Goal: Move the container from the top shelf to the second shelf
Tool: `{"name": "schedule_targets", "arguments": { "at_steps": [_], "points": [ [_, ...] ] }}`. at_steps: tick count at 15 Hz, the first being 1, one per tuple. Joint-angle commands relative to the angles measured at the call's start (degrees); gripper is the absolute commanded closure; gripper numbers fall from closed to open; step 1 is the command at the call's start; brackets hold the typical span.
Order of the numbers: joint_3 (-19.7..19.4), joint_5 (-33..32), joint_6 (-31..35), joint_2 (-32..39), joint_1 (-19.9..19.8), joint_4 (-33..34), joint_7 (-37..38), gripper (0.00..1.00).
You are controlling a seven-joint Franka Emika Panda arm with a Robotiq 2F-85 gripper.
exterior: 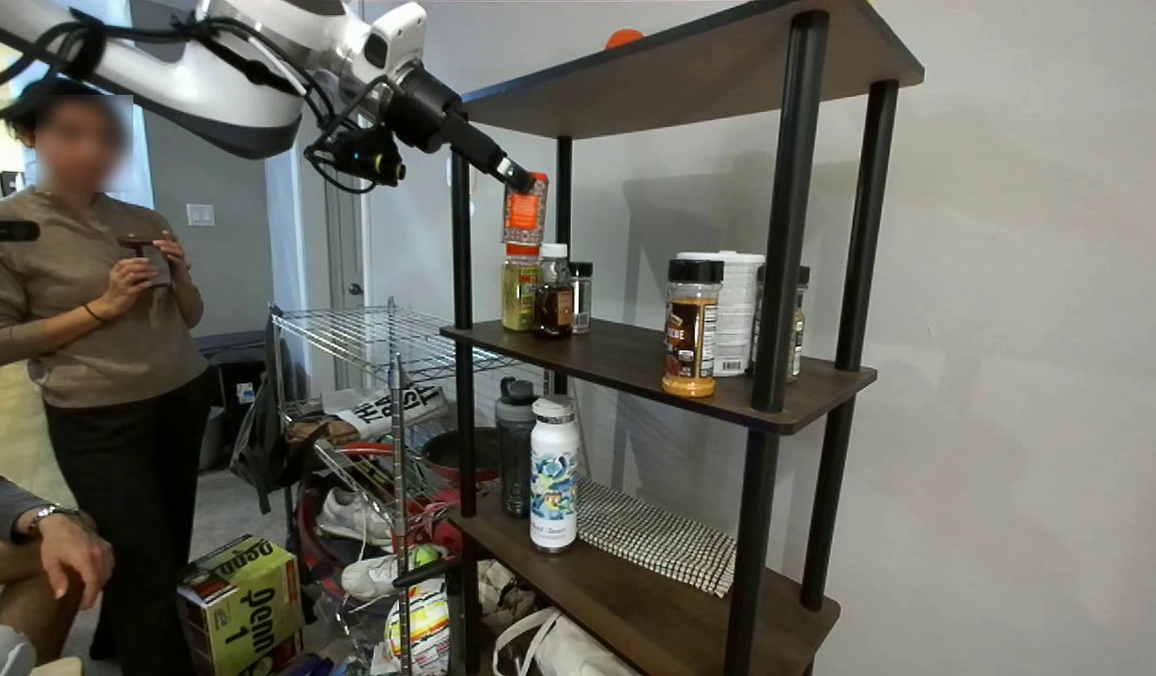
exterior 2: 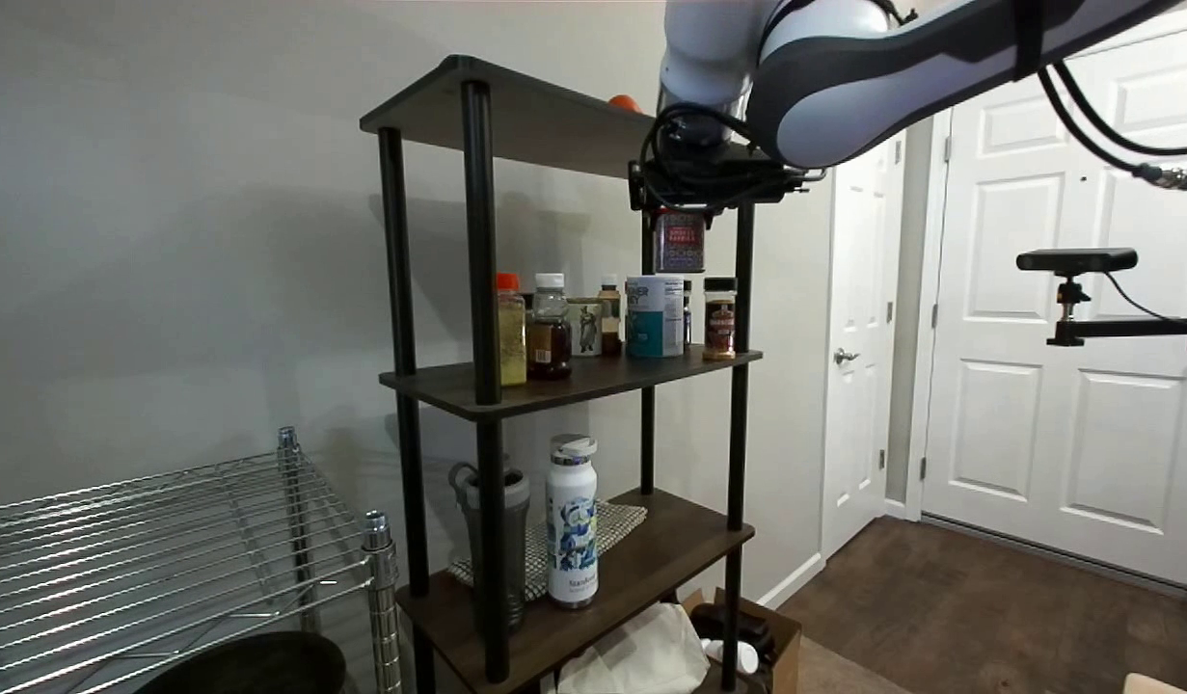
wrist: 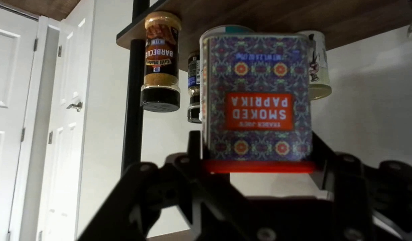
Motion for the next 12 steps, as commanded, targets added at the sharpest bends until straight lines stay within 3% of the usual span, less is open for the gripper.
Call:
{"name": "schedule_targets", "arguments": {
  "at_steps": [1, 12],
  "points": [
    [-1.2, -5.0, 0.8, 0.9, 0.5, 0.0, 5.4, 0.52],
    [-2.7, -10.6, -0.2, 5.3, 3.4, 0.2, 15.4, 0.52]
  ]
}}
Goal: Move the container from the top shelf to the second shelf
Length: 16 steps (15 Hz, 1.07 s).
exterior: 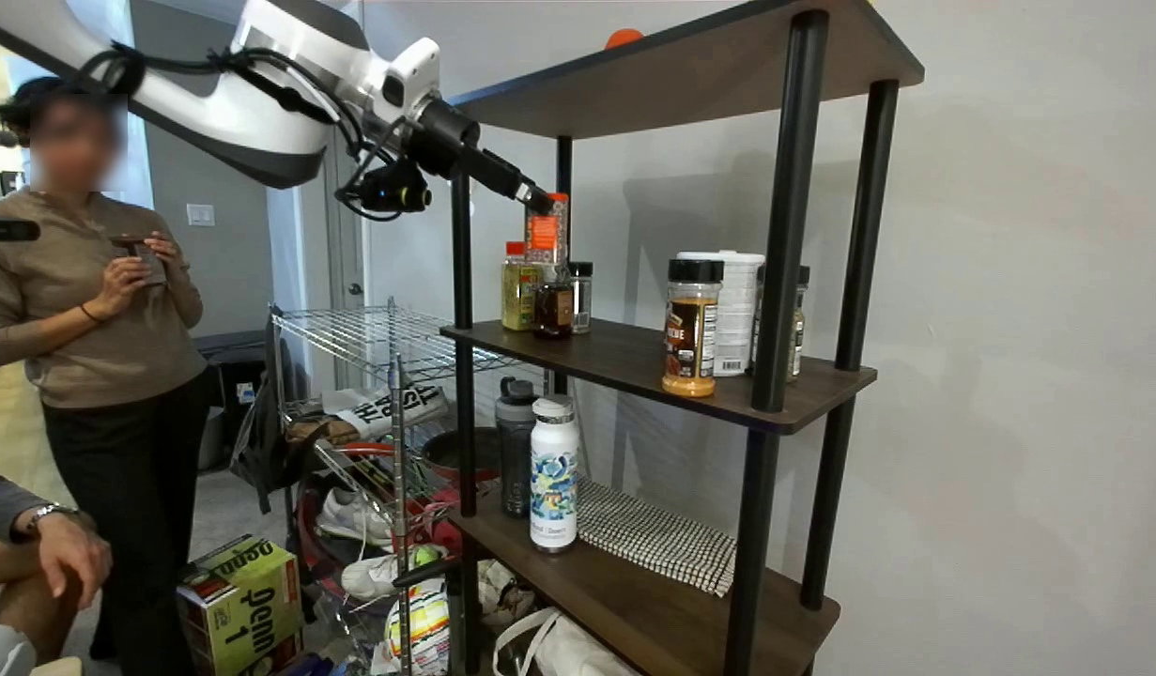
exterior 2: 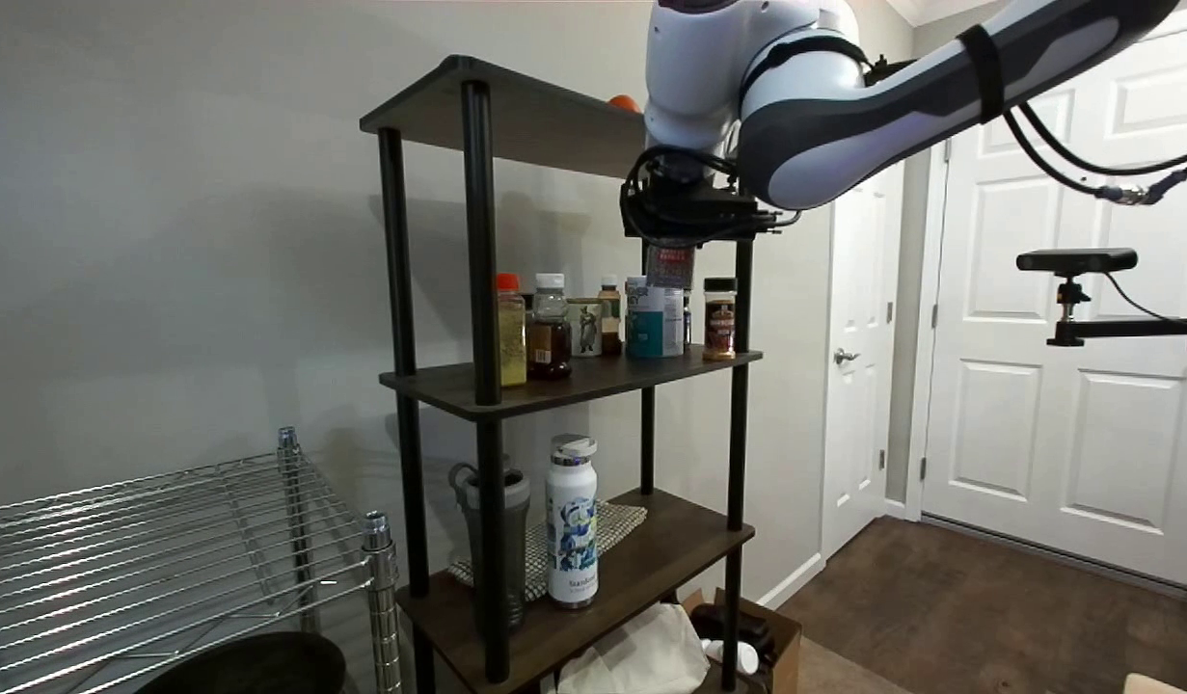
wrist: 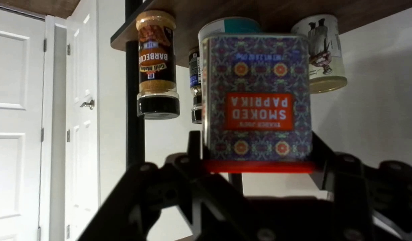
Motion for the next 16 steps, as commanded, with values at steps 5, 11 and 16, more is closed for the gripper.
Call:
{"name": "schedule_targets", "arguments": {
  "at_steps": [5, 11, 16],
  "points": [
    [-2.3, -3.6, 1.3, 3.7, 2.3, 0.3, 4.8, 0.52],
    [-4.0, -6.2, 1.0, 6.0, 3.2, 0.3, 4.9, 0.52],
    [-4.7, -6.1, -0.3, 8.0, 3.8, 1.0, 3.7, 0.52]
  ]
}}
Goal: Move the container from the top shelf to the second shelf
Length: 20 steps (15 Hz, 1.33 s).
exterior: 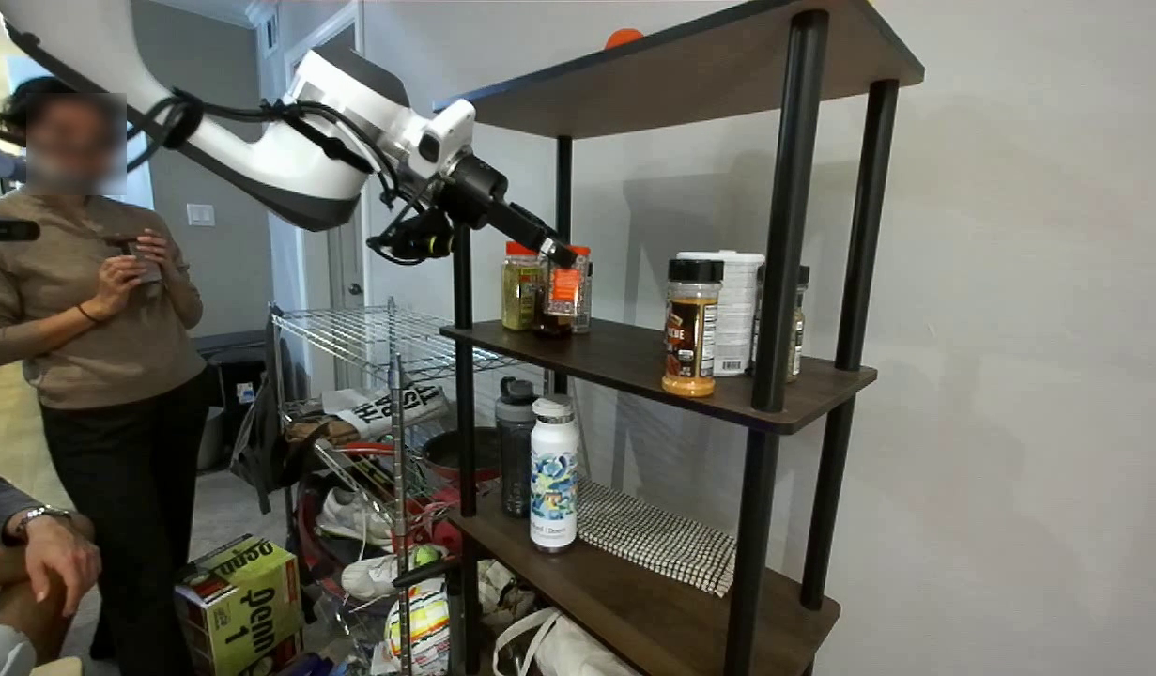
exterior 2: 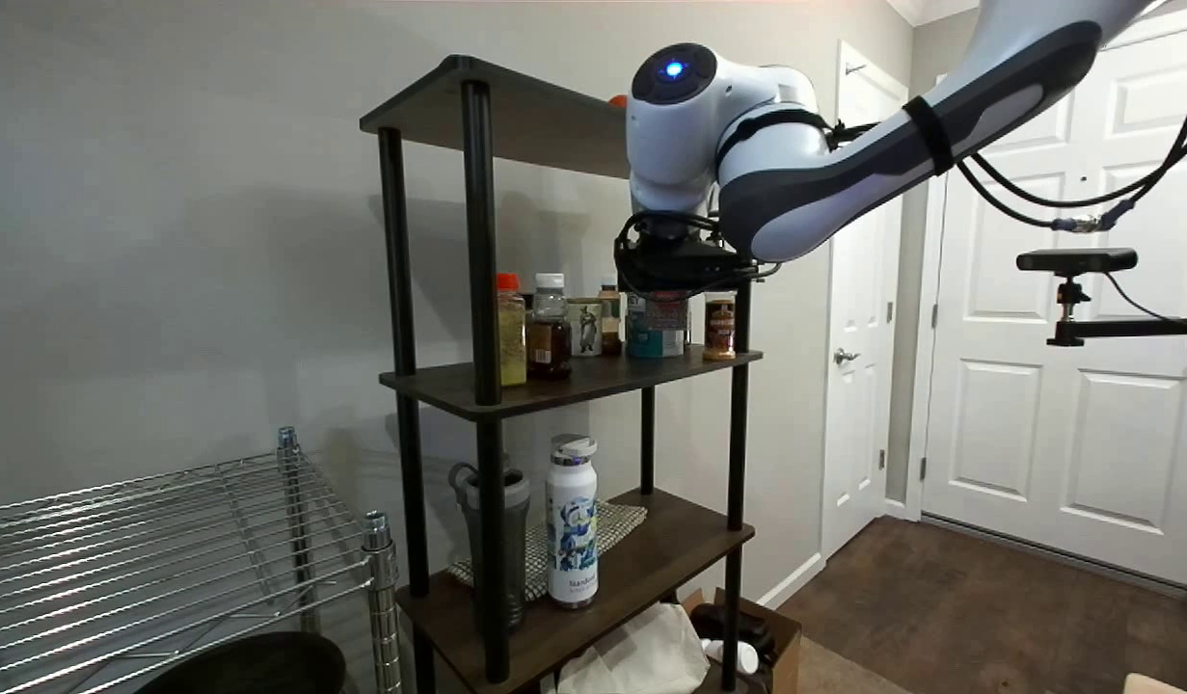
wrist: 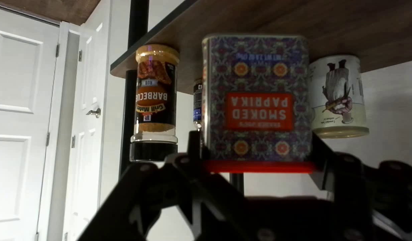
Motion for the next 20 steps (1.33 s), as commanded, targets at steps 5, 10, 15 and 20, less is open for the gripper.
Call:
{"name": "schedule_targets", "arguments": {
  "at_steps": [5, 10, 15, 20],
  "points": [
    [-0.7, -1.9, -0.5, 5.5, 2.0, 4.2, -0.2, 0.52],
    [-1.2, -1.7, -0.2, 8.7, 3.1, 7.1, -0.1, 0.52],
    [-2.1, -3.0, 0.1, 9.6, 3.1, 7.5, -0.2, 0.52],
    [-2.8, -4.9, 0.8, 11.0, 3.0, 8.7, 0.1, 0.52]
  ]
}}
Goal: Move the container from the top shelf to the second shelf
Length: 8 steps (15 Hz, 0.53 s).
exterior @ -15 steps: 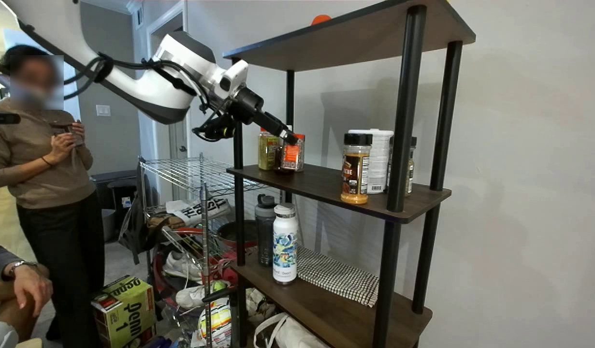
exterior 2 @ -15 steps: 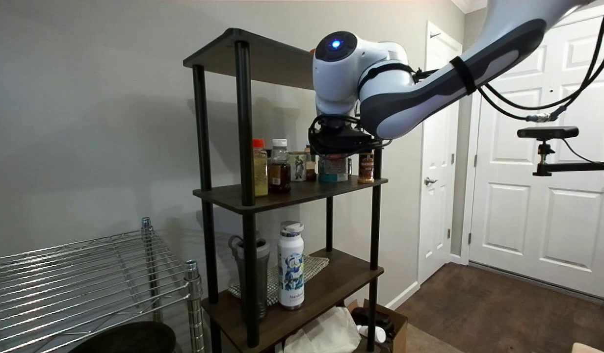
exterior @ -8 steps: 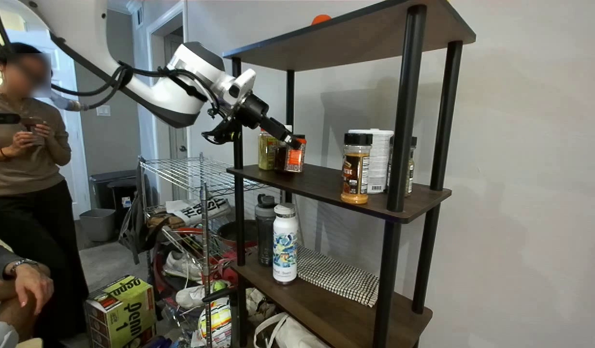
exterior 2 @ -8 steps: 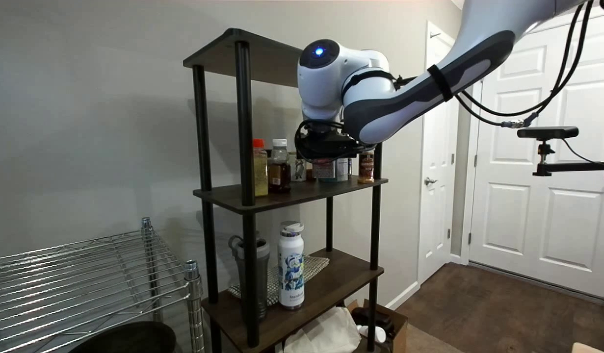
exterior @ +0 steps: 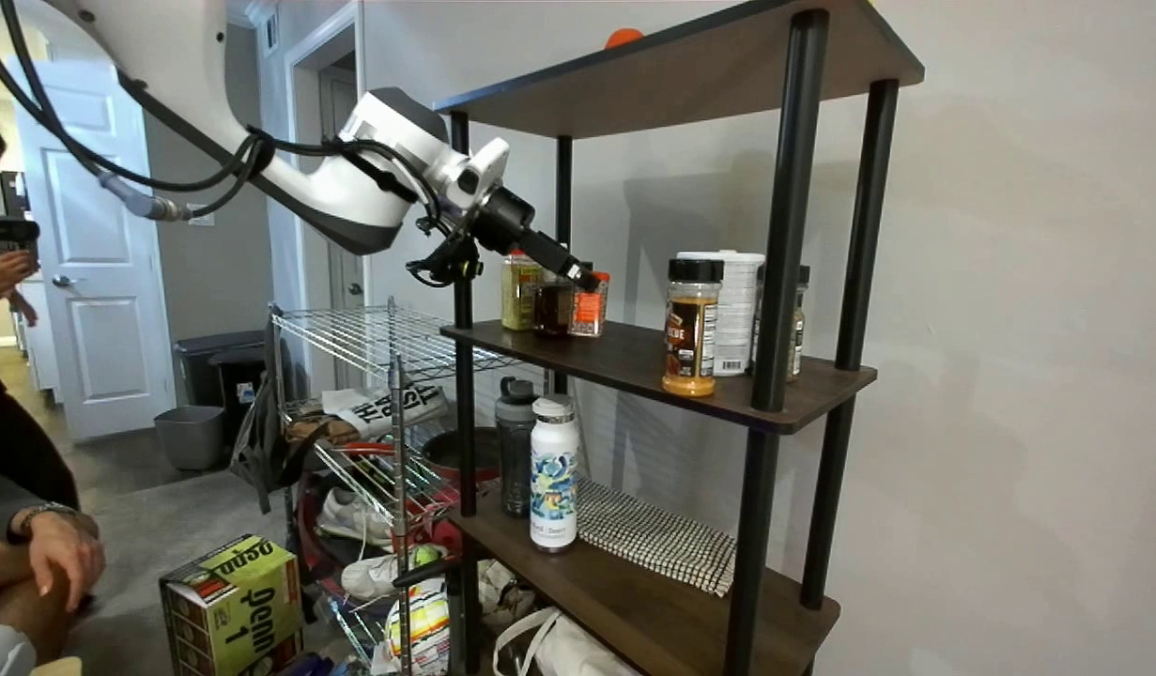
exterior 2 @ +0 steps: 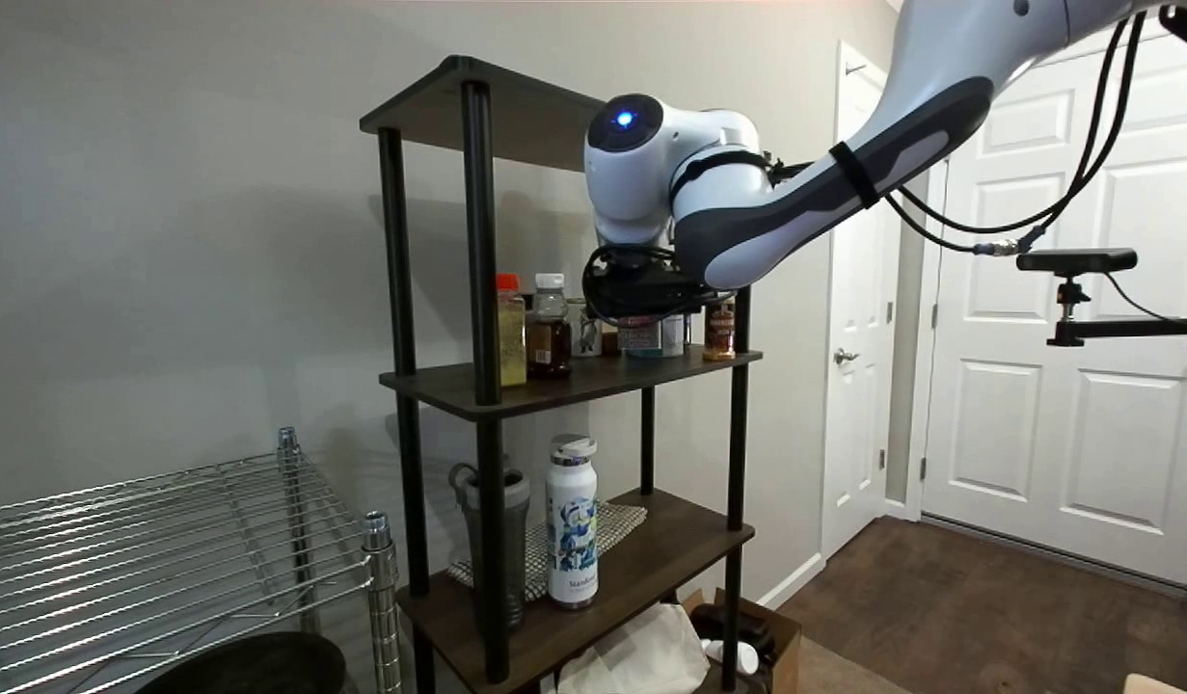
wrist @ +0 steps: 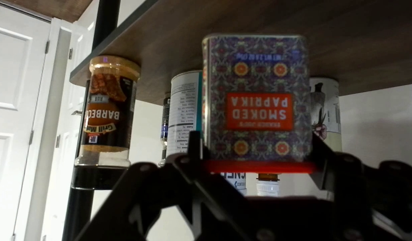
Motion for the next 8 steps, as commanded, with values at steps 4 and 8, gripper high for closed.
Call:
{"name": "schedule_targets", "arguments": {
  "at_steps": [4, 8],
  "points": [
    [-1.3, -2.4, 0.7, 2.1, 0.7, 2.5, 0.4, 0.52],
    [-1.6, -2.4, 0.7, 2.7, 0.8, 3.2, 0.8, 0.52]
  ]
}}
